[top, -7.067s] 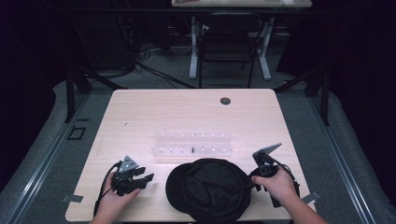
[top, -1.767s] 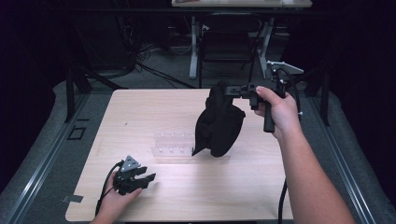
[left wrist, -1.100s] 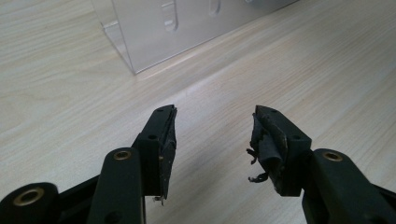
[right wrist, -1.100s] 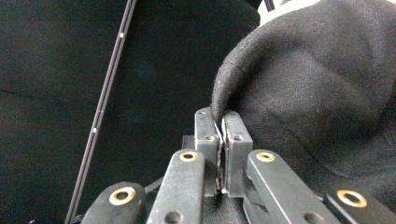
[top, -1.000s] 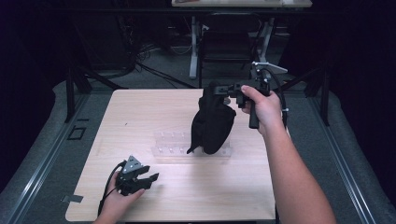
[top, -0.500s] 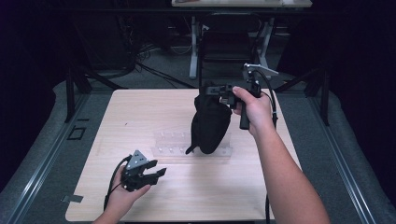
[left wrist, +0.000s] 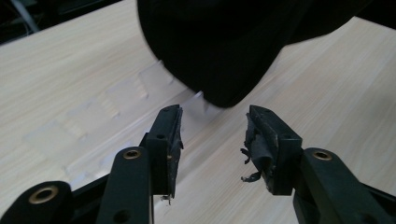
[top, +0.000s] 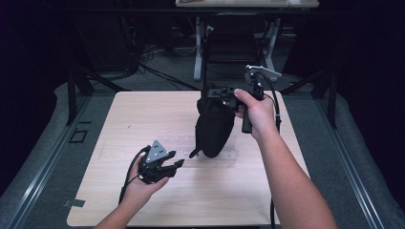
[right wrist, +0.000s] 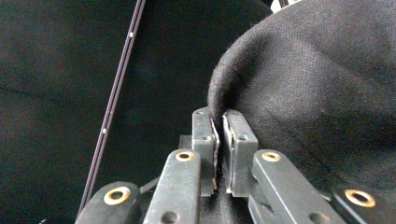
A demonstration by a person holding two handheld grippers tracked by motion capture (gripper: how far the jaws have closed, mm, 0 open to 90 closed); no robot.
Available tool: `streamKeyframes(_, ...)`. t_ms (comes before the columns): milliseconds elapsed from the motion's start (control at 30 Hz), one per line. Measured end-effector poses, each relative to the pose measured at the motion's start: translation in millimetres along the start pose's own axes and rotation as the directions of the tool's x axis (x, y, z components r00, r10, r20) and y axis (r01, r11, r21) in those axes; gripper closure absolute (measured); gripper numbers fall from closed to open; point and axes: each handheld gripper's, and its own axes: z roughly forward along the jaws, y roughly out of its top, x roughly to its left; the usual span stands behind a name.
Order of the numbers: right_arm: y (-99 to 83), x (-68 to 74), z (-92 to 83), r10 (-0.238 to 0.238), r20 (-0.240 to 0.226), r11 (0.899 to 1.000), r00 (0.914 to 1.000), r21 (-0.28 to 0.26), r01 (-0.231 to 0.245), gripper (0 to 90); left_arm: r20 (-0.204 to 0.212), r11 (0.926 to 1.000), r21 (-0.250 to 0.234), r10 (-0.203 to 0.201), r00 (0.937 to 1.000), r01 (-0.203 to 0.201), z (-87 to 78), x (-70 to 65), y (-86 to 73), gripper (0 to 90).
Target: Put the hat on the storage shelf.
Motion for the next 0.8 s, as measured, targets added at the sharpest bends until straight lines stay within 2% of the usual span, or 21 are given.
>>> streamKeyframes(67, -0.3, 0.3, 1.3, -0.002, -0.003, 1.0, 1.0, 0.003, 0.002, 84.0, -0.001, 0.9992, -0.001, 0.039, 0.9992, -0.039, 2.6, -6.8, 7.7, 60.4)
streamKeyframes(167, -0.8, 0.5, 2.8, -0.005, -0.007, 1.0, 1.0, 0.006, 0.005, 83.7, -0.003, 0.9981, 0.002, 0.061, 0.9981, -0.061, 6.2, -11.3, 12.8, 65.1)
streamKeyframes(333, -1.9, -0.7, 4.8, 0.003, -0.017, 1.0, 0.9999, 0.001, -0.003, 83.7, 0.002, 0.9974, -0.004, 0.073, 0.9974, -0.073, 10.1, -15.5, 17.5, 73.4)
streamKeyframes(600, -2.2, -0.9, 4.8, 0.007, -0.021, 1.0, 0.9998, -0.005, -0.007, 83.4, -0.008, 0.9936, -0.013, 0.112, 0.9937, -0.112, 12.2, -21.3, 24.8, 79.0)
streamKeyframes(800, -3.2, -0.2, 5.6, 0.003, -0.024, 1.0, 0.9997, -0.007, -0.003, 81.9, -0.015, 0.9924, -0.006, 0.123, 0.9923, -0.123, 12.7, -23.4, 24.8, 82.6)
